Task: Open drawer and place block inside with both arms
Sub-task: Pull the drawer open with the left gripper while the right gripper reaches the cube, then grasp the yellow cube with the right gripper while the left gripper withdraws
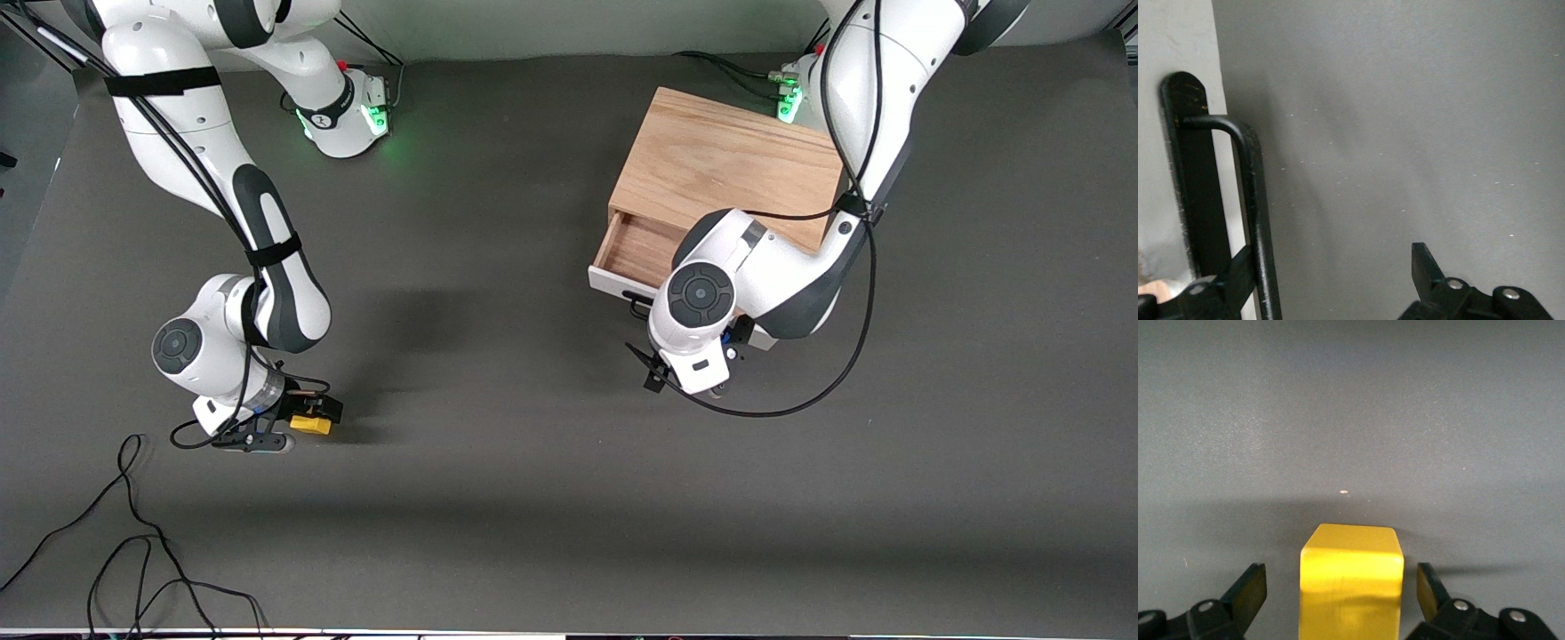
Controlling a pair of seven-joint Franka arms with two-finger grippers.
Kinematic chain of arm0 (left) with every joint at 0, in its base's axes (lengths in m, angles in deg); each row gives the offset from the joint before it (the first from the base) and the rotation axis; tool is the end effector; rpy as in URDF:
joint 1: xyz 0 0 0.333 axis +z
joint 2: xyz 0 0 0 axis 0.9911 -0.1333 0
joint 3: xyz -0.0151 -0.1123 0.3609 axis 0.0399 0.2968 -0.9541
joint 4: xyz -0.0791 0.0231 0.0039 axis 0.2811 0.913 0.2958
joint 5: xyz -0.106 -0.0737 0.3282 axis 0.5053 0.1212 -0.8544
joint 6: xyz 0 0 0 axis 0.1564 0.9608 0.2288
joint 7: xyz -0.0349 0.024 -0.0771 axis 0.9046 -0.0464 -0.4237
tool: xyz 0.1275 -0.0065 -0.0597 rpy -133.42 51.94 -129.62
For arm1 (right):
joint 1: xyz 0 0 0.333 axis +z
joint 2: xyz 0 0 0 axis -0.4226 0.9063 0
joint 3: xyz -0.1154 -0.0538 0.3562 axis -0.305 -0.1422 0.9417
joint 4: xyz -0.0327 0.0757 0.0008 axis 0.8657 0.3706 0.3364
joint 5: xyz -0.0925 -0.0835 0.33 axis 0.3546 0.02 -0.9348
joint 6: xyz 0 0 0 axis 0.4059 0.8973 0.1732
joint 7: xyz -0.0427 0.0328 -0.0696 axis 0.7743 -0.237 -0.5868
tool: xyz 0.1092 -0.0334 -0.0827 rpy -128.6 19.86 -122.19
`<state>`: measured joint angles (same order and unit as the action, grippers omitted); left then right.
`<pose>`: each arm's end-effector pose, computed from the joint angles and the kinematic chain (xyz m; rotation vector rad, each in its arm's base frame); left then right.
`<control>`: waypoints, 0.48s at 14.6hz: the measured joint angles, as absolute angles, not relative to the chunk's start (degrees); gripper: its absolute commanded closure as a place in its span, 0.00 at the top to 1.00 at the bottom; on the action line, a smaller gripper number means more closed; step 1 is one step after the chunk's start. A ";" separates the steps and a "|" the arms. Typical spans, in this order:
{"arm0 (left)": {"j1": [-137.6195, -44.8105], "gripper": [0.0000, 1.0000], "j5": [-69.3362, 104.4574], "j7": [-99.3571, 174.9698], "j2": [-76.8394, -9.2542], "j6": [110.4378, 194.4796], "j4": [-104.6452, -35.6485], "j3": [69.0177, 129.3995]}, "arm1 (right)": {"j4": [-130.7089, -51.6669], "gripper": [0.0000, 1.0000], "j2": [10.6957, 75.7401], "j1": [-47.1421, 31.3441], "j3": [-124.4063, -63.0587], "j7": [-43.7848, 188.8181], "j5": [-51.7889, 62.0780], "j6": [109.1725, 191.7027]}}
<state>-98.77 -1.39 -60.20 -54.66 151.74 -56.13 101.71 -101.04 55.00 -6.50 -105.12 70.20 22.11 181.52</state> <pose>0.5945 -0.3692 0.3381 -2.5942 -1.6851 0.1316 0.6498 0.0388 0.2427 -3.1043 0.1063 -0.1358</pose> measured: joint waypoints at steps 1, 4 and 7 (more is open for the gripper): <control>-99.01 1.00 -1.45 -60.20 -54.87 152.39 -55.83 101.41 | -101.03 0.99 55.00 -6.50 -105.14 70.20 22.11 181.55; -99.34 1.00 -1.56 -60.20 -55.12 154.39 -55.39 100.86 | -101.03 0.98 55.01 -6.50 -105.18 70.17 22.11 181.60; -99.59 1.00 -1.76 -60.20 -55.90 160.27 -52.67 99.92 | -101.05 0.94 55.21 -6.56 -105.23 69.90 22.11 182.01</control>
<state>-99.59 -1.76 -60.20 -55.90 160.27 -52.67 99.92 -101.05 55.21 -6.56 -105.23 69.90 22.11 182.01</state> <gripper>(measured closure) 0.000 0.013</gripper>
